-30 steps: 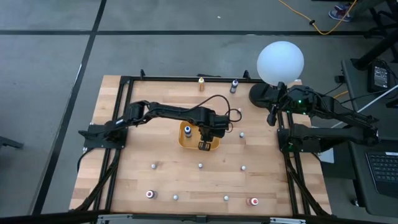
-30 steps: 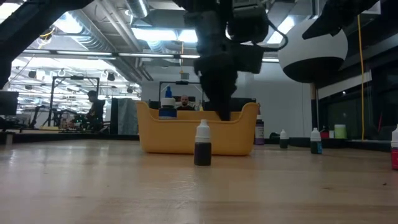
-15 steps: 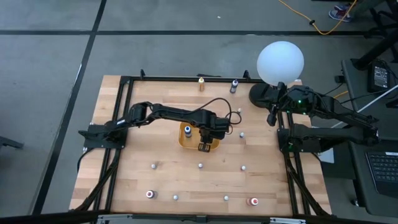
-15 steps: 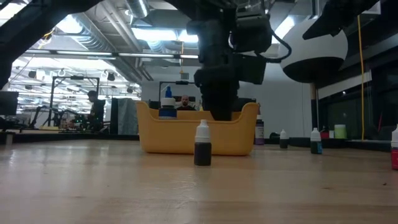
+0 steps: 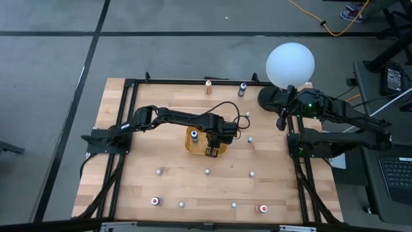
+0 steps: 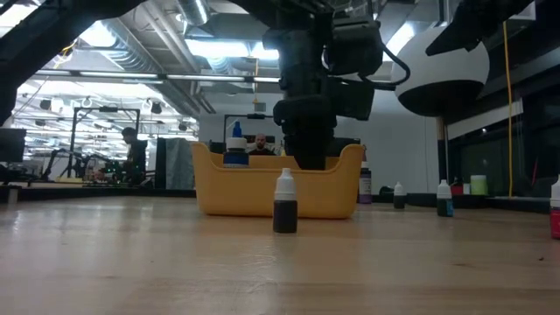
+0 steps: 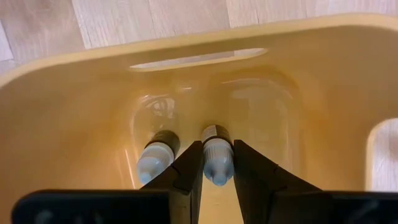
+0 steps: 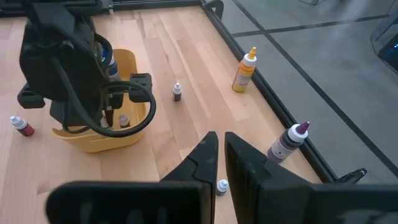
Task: Pick & Place food coloring
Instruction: Put the black food coloring bottle into the yellow bin
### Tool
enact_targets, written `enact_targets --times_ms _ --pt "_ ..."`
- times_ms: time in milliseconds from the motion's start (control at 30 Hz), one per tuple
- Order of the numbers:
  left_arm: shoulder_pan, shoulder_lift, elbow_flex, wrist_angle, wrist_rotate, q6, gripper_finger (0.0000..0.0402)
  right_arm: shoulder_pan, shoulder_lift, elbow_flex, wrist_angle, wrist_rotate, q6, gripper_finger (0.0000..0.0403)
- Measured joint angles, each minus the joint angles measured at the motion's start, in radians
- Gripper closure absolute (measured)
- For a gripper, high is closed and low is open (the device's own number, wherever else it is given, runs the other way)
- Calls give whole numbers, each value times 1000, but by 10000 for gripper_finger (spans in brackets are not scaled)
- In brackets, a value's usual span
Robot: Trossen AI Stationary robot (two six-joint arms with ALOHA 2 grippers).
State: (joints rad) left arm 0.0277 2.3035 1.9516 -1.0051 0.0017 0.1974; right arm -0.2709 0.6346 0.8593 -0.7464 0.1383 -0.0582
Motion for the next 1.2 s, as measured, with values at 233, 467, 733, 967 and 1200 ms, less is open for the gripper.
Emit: enact_targets --times_ms 233,467,733,967,1200 --pt "0 0 0 0 20 0 321 0 0 0 0 0 1 369" --pt "0 0 0 0 19 0 306 0 0 0 0 0 1 369" --pt "0 0 0 0 17 0 304 0 0 0 0 0 1 369" --pt "0 -3 35 -68 -9 0 305 0 0 0 0 0 0 369" --pt "-5 -3 105 -131 -2 11 303 0 0 0 0 0 -1 369"
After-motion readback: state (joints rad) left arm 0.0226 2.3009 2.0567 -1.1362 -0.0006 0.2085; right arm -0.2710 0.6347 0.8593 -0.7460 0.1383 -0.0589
